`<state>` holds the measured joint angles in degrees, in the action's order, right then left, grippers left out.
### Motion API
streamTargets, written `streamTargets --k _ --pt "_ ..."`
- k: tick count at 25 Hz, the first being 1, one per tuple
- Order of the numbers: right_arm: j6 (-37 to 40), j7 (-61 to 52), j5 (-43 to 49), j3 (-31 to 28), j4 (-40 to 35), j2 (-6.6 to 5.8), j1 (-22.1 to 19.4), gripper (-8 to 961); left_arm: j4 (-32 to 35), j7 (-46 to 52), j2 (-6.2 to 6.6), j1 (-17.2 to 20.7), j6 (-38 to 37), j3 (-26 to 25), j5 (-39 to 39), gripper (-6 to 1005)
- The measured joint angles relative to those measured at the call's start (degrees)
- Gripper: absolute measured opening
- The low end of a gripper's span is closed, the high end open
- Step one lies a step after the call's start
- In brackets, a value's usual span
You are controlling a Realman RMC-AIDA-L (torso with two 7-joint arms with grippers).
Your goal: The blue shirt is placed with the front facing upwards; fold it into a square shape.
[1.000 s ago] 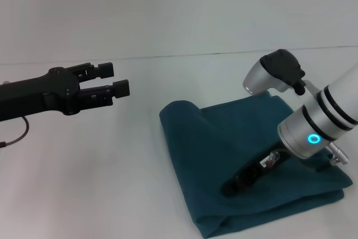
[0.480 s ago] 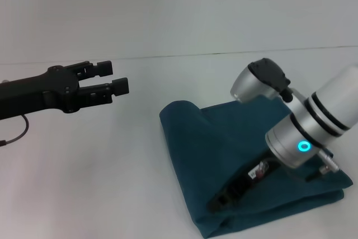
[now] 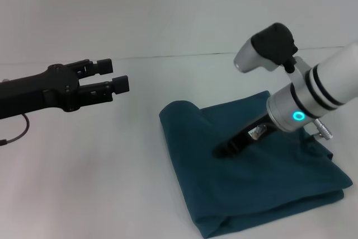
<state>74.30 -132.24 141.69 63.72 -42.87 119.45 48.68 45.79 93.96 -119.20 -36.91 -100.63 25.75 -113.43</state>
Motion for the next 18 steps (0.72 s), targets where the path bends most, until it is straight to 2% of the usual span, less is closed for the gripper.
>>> streamTargets --k 7,18 --pt "-6.0 0.1 1.9 0.7 4.2 -0.06 -0.1 39 0.0 0.0 -0.1 0.1 0.0 0.0 0.0 823" --pt "-7.4 -0.1 2.8 -0.1 3.7 -1.03 -0.8 40 0.0 0.0 -0.15 0.1 0.0 0.2 0.0 823"
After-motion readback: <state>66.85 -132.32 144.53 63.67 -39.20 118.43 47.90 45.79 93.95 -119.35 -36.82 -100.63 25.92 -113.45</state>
